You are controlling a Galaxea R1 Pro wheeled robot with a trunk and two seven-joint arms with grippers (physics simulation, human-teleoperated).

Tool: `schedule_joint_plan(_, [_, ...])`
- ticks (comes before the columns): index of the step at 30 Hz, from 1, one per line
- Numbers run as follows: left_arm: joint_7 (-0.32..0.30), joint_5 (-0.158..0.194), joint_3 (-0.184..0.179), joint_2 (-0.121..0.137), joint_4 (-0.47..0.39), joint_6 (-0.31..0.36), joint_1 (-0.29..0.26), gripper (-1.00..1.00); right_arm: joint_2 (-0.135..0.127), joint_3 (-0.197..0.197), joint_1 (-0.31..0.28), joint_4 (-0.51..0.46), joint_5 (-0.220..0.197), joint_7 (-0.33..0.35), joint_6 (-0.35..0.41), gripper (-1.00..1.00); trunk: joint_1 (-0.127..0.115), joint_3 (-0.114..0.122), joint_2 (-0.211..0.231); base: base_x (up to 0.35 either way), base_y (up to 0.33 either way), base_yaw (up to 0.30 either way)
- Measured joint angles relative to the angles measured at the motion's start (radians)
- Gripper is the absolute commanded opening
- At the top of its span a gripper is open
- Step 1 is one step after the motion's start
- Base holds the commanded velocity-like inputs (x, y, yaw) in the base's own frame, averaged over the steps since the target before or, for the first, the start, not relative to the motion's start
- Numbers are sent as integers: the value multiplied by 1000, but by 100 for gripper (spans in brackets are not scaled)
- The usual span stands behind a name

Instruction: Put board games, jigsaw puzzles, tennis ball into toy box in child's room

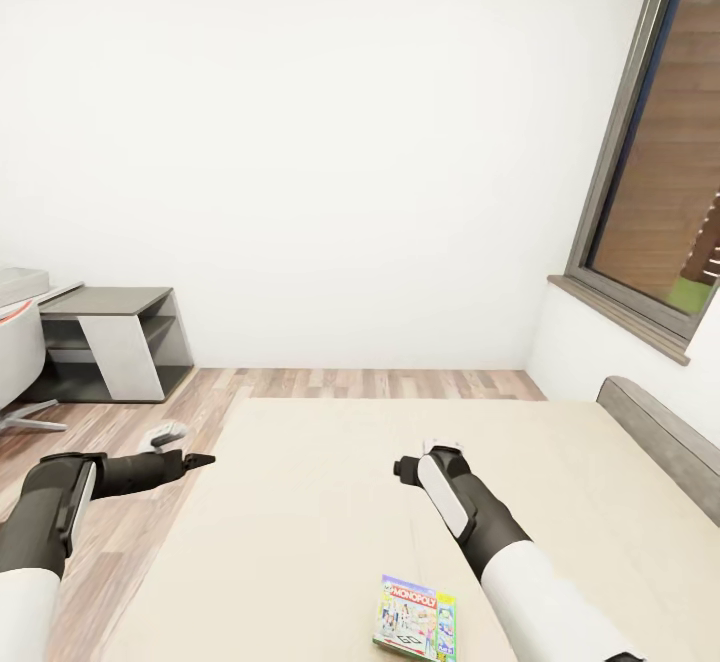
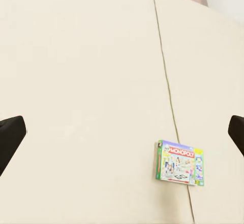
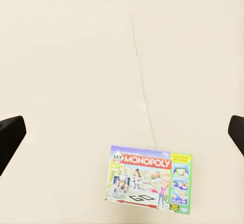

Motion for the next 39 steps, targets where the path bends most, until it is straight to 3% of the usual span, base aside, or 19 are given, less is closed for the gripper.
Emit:
schedule_joint_plan(16, [0, 1, -1, -2, -1, 0, 0, 100, -2, -1, -1, 8, 2, -7, 9, 100, 0, -17, 0, 0, 0, 0])
schedule_joint_plan(26, [-3, 1, 0, 3, -2, -2, 0, 100, -2, 0, -2, 9, 3, -7, 69, 100, 0, -33, 0, 0, 0, 0])
schedule_joint_plan(39, [-8, 1, 1, 1, -6, -6, 0, 100, -3, -1, -3, 20, 3, -7, 83, 100, 0, -55, 0, 0, 0, 0])
